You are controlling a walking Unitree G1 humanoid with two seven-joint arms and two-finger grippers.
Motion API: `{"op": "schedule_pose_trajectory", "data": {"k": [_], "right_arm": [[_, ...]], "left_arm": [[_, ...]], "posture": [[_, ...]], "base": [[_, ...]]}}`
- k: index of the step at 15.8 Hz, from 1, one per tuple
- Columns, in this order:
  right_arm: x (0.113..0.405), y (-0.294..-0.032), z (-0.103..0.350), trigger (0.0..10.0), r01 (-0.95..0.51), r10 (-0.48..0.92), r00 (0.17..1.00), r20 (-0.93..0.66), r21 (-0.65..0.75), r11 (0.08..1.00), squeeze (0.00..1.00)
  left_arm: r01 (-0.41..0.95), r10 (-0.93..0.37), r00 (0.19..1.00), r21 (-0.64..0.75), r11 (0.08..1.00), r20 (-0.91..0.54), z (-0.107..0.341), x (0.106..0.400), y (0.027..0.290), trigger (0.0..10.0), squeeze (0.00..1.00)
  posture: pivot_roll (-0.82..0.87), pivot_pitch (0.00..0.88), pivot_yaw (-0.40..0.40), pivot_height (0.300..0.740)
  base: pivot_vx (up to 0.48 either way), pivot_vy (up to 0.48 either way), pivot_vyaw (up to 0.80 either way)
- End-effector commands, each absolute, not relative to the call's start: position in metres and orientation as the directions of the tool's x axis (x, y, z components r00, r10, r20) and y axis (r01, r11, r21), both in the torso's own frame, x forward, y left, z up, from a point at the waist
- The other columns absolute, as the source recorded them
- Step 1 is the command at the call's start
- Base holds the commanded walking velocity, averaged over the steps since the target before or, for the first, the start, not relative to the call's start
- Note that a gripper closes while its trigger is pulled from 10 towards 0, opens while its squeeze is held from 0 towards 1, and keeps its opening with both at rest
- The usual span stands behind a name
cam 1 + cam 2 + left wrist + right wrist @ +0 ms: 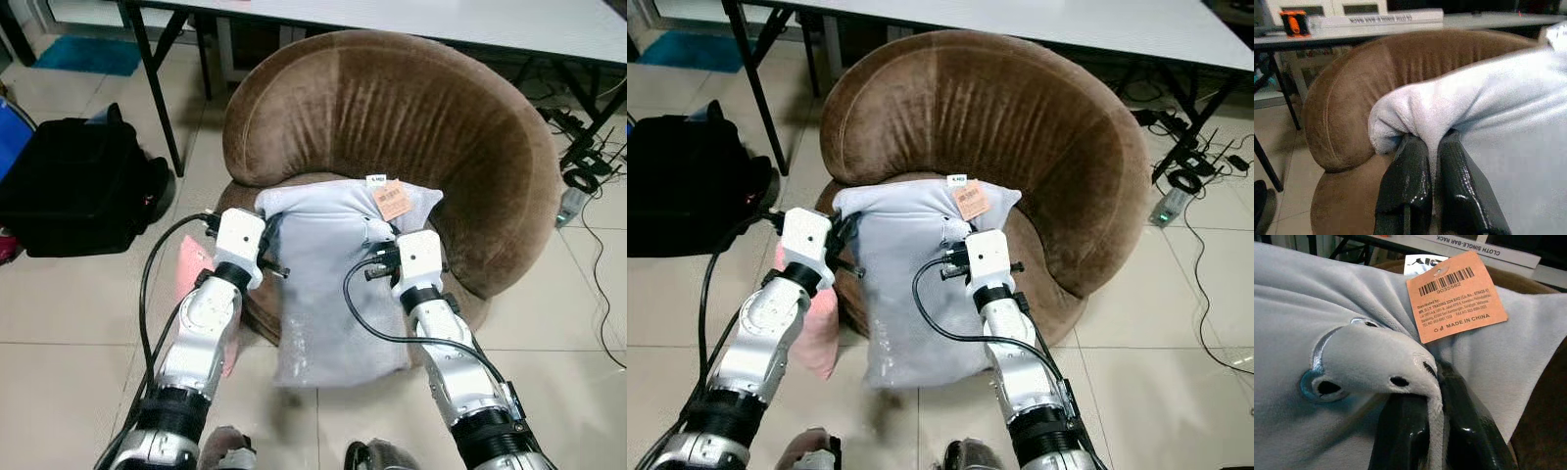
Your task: Move the pillow to the sofa from floor
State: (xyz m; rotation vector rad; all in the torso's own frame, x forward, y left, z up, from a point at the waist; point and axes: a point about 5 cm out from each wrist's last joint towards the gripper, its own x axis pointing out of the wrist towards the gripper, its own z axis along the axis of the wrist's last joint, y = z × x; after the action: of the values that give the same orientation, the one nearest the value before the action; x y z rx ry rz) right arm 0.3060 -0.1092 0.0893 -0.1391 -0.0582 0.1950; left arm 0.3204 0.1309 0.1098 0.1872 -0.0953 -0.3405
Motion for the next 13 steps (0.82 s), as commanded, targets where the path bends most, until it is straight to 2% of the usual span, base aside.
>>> {"op": "schedule_pose_trajectory", "data": {"k": [1,10,13], "right_arm": [[0.311,-0.120,0.097,10.0,-0.126,0.140,0.986,0.087,-0.142,0.982,0.00],[0.315,-0.124,0.088,10.0,-0.132,0.135,0.991,0.005,-0.182,0.974,0.00],[0.319,-0.122,0.092,10.0,-0.142,0.145,0.989,0.007,-0.177,0.974,0.00]], "left_arm": [[0.325,-0.335,0.942,0.205,0.923,0.017,0.104,0.323,0.130,10.0,0.00],[0.313,-0.314,0.949,0.156,0.937,-0.017,0.099,0.330,0.127,10.0,0.00],[0.275,-0.275,0.961,0.144,0.951,-0.023,0.106,0.341,0.135,10.0,0.00]], "posture": [[0.09,0.087,-0.069,0.740],[0.08,0.090,-0.094,0.740],[0.08,0.092,-0.097,0.740]], "base": [[0.000,0.000,0.00],[0.000,0.000,0.00],[0.000,0.000,0.00]]}}
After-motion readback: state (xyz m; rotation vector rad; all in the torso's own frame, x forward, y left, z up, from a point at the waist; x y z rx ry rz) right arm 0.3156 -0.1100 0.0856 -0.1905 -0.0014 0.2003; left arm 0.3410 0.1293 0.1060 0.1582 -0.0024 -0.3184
